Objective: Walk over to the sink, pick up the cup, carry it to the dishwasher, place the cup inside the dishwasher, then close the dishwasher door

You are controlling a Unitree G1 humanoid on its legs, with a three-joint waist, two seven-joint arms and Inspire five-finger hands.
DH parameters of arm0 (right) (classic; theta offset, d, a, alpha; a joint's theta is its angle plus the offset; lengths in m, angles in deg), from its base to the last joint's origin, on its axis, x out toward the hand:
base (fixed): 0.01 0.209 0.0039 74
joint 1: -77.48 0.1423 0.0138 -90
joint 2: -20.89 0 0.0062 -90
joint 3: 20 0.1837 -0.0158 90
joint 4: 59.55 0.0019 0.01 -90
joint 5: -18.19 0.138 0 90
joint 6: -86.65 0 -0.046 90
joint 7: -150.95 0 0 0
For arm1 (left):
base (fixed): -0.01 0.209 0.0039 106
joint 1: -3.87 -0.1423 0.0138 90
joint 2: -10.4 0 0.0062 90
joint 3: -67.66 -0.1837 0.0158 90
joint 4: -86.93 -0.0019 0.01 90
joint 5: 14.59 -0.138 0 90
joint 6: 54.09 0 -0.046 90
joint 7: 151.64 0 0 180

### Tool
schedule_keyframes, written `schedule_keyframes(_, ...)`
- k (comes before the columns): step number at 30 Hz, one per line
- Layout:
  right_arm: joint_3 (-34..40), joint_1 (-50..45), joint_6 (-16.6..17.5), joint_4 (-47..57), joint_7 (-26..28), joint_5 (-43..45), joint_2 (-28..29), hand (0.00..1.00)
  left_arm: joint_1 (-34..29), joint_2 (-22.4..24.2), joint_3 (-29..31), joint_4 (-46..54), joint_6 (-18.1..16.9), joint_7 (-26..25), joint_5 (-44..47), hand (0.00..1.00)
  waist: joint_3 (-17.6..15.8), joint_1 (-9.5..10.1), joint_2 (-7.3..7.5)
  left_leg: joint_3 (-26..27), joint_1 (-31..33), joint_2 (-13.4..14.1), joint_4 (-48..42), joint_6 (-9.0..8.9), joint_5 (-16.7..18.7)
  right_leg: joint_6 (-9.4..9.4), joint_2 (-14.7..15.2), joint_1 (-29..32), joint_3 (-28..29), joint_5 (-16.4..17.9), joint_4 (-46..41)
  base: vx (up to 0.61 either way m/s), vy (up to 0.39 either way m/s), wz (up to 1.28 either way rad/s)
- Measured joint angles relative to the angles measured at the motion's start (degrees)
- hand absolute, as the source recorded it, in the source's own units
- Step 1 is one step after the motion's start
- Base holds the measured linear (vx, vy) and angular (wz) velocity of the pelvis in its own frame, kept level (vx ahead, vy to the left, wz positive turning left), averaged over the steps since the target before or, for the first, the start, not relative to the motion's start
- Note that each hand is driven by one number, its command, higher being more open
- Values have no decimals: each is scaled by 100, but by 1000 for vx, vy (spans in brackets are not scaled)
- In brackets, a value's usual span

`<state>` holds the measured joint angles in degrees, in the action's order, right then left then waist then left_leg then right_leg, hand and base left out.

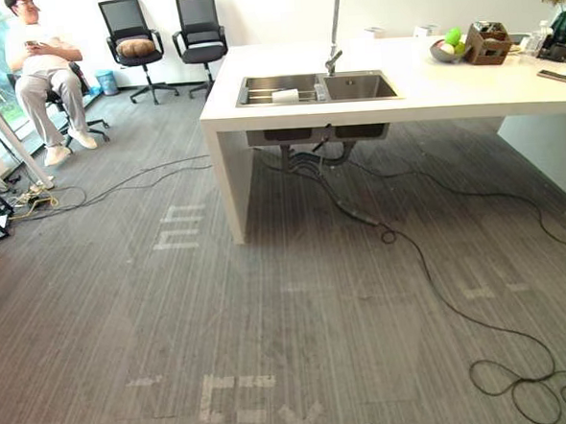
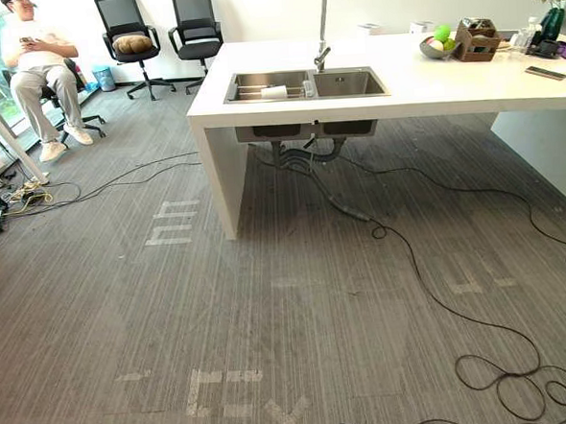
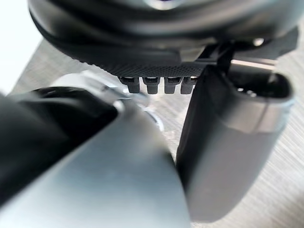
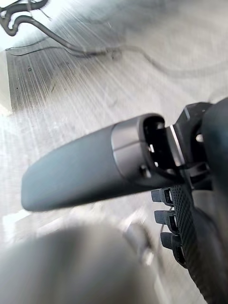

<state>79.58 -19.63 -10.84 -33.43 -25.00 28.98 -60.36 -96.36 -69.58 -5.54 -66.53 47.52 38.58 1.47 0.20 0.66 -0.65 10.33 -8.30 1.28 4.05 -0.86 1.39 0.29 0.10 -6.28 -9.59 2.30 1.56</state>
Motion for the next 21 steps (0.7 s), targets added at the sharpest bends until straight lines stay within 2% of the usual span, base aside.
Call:
schedule_keyframes(3,7,207,383,8,-240,-400,210,100,12,-10,-155,-4,-310,-168,-23,100,-58,6,-2,-47,-21,-12,77,-4,-29,140,3,-17,-62,0,50,6,-11,7)
schedule_keyframes(5,15,274,421,22,-223,-429,314,100,12,-18,-262,-4,-477,-284,-43,100,-95,1,-3,-87,-21,-27,77,-4,-30,165,16,-37,-115,8,59,-5,-11,11)
schedule_keyframes(9,24,377,396,20,13,-332,320,100,10,1,-452,-4,-848,-816,-49,100,-189,3,14,-216,-25,-77,78,-3,-31,252,68,-80,-239,44,63,-25,-3,17)
schedule_keyframes(11,35,424,373,-4,132,-187,316,100,12,11,-486,-9,-914,-998,-32,100,-208,-1,15,-214,-20,-94,79,0,-33,254,80,-85,-237,44,63,-17,1,0)
schedule_keyframes(15,150,438,185,-84,367,236,292,100,25,22,-484,-48,-975,-1119,-6,100,-225,-2,21,-217,-21,-117,82,4,-36,272,101,-91,-245,52,63,0,0,0)
schedule_keyframes(21,272,441,128,-137,430,636,274,100,13,68,-453,-135,-1206,-1206,359,100,-269,-6,14,-238,-26,-119,88,27,-52,266,103,-101,-271,48,59,-38,-18,2)
